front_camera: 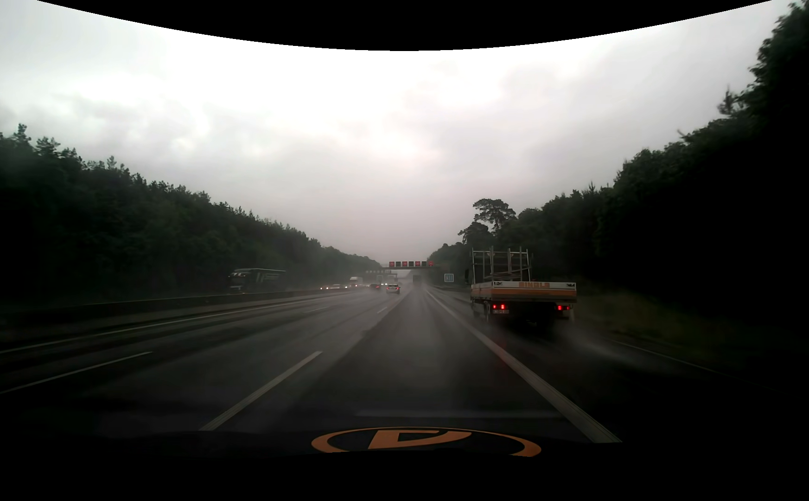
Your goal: Follow the waypoints while adhering to traffic rules and regulations
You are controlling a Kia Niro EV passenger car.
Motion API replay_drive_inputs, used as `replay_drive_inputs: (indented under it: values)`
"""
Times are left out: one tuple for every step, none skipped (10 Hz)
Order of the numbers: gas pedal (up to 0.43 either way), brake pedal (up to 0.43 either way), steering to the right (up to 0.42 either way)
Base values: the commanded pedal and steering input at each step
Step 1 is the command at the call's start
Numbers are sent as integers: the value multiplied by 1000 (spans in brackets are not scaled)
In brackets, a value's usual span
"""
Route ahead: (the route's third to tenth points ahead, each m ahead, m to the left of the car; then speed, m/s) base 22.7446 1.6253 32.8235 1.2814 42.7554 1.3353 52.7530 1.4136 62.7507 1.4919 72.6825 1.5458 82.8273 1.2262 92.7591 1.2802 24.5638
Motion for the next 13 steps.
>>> replay_drive_inputs:
  values:
    - [110, 0, -2]
    - [110, 0, -2]
    - [110, 0, -1]
    - [110, 0, -1]
    - [110, 0, -1]
    - [110, 0, -1]
    - [110, 0, -1]
    - [118, 0, -1]
    - [118, 0, -1]
    - [118, 0, -1]
    - [118, 0, -1]
    - [118, 0, -1]
    - [118, 0, 0]
